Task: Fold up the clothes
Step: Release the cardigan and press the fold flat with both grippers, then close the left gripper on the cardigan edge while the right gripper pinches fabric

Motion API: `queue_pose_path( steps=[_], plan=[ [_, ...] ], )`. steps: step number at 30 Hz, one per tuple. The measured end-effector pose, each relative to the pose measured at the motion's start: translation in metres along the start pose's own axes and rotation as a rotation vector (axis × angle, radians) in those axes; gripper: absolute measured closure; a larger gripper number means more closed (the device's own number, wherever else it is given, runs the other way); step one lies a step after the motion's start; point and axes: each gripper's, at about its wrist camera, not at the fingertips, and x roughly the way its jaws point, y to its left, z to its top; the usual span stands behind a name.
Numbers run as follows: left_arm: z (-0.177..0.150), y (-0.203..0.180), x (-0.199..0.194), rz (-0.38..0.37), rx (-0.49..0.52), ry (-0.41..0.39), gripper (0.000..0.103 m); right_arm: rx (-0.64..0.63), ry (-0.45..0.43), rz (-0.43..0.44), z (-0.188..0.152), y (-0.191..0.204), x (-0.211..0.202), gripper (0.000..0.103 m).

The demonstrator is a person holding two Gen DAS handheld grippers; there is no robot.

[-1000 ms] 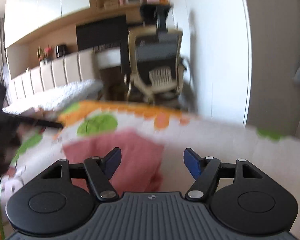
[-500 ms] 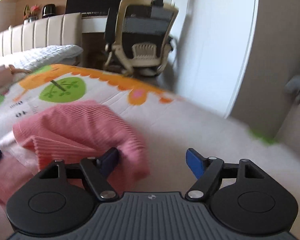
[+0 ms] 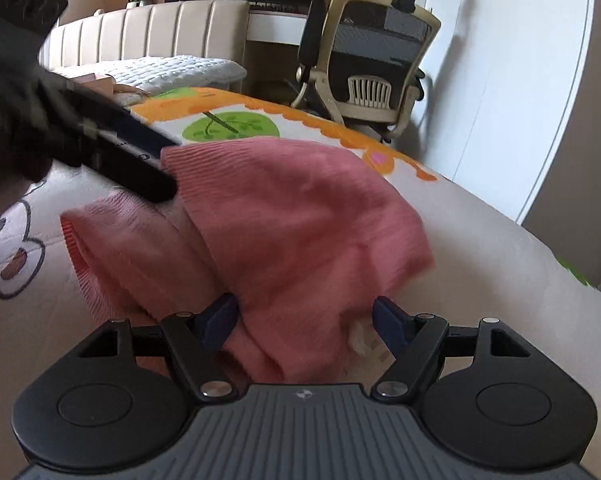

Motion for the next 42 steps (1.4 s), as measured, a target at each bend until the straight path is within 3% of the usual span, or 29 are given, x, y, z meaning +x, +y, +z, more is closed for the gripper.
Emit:
queue_pose_path(
  steps=[3,5,9,11,13,15,18,23,25,28,31,35,39,42],
  plan=[
    [-0.01,-0.012,0.006,0.06,0.084,0.029,0.009,0.051,-0.031,0.024,0.006,-0.021,-0.021,0.028],
    [-0.01,-0.015,0.0,0.063,0.099,0.027,0.009,0.165,-0.082,0.053,0.014,-0.043,-0.033,0.028],
    [0.001,-0.03,-0.033,0.026,0.16,-0.101,0.01,0.354,-0.168,0.053,0.029,-0.078,-0.036,0.028],
    [0.008,-0.04,-0.048,-0.005,0.204,-0.177,0.009,0.331,-0.144,0.009,0.028,-0.078,-0.023,0.028],
    [0.012,-0.046,-0.042,-0.065,0.22,-0.187,0.009,0.308,-0.12,-0.035,0.028,-0.077,-0.01,0.028],
    [0.009,-0.051,-0.019,-0.115,0.207,-0.128,0.009,0.285,-0.095,-0.079,0.027,-0.076,0.004,0.028],
    [-0.006,-0.05,0.021,-0.145,0.135,0.04,0.012,0.249,-0.059,-0.145,0.027,-0.074,0.024,0.028],
    [-0.013,-0.055,0.02,-0.13,0.145,0.037,0.01,0.195,-0.011,-0.245,0.026,-0.073,0.051,0.028],
    [-0.009,-0.054,0.021,-0.122,0.127,0.041,0.01,0.19,-0.052,-0.229,0.027,-0.072,0.034,0.028],
    [-0.01,-0.057,0.023,-0.104,0.136,0.042,0.01,0.208,-0.114,-0.128,0.03,-0.068,0.008,0.028],
    [-0.011,-0.058,0.022,-0.097,0.135,0.039,0.01,0.221,-0.088,-0.034,0.026,-0.063,0.003,0.027],
    [-0.008,-0.06,0.013,-0.099,0.131,0.037,0.01,0.197,0.024,-0.042,0.007,-0.053,0.032,0.027],
    [-0.003,-0.056,-0.018,-0.156,0.149,-0.024,0.01,0.18,0.038,-0.071,-0.003,-0.047,0.028,0.026],
    [0.002,-0.041,-0.04,-0.065,0.185,-0.1,0.009,0.099,0.01,-0.13,-0.004,-0.035,0.008,0.027]
  ],
)
